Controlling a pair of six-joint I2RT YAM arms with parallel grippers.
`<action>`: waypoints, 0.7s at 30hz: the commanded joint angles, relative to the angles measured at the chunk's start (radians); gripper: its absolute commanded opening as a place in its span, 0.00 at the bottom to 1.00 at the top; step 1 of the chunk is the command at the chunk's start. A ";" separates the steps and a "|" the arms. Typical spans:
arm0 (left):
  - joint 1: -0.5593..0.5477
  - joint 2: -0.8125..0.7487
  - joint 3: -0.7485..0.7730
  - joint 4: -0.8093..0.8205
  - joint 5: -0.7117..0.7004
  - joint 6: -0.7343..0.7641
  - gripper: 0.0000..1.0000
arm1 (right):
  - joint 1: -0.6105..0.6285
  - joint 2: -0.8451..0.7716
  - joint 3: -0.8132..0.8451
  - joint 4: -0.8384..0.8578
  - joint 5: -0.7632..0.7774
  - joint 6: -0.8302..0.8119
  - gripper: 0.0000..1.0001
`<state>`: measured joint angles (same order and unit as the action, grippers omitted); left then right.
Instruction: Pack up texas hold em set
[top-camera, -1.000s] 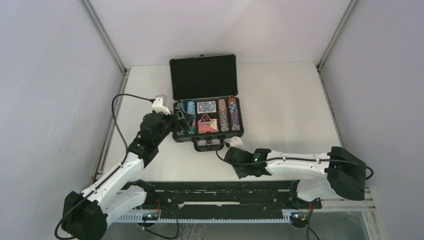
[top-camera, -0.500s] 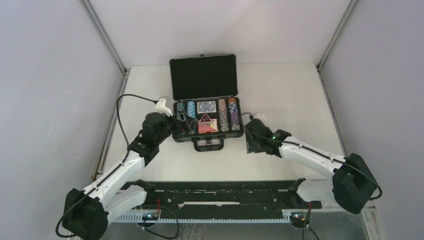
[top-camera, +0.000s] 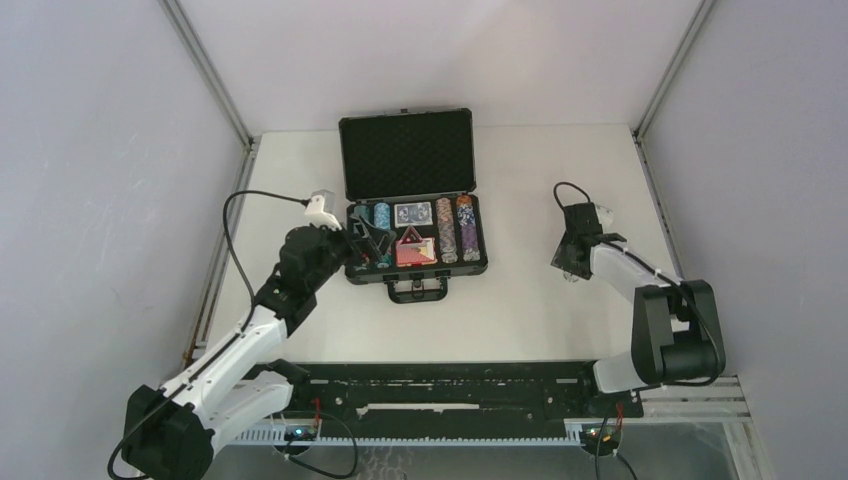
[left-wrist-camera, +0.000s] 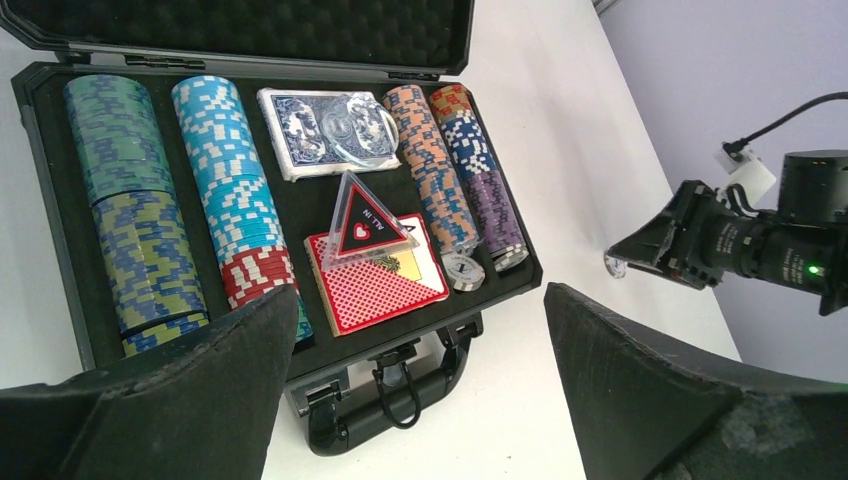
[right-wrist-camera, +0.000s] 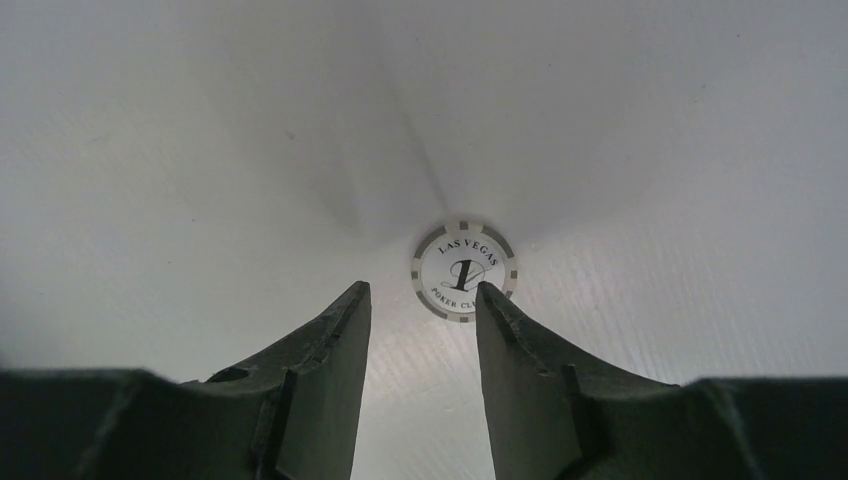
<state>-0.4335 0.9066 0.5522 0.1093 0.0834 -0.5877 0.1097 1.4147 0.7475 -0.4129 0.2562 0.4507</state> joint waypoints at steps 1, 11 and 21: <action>-0.012 -0.011 -0.023 0.051 0.007 -0.024 0.97 | -0.014 0.055 0.062 0.031 0.004 -0.013 0.51; -0.019 0.015 -0.010 0.054 0.030 -0.031 0.97 | -0.091 0.103 0.077 -0.003 0.006 -0.012 0.59; -0.021 0.014 -0.016 0.052 0.042 -0.039 0.97 | -0.088 0.121 0.062 -0.032 -0.034 -0.025 0.58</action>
<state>-0.4480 0.9295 0.5518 0.1181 0.1093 -0.6083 0.0193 1.5333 0.7918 -0.4305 0.2440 0.4469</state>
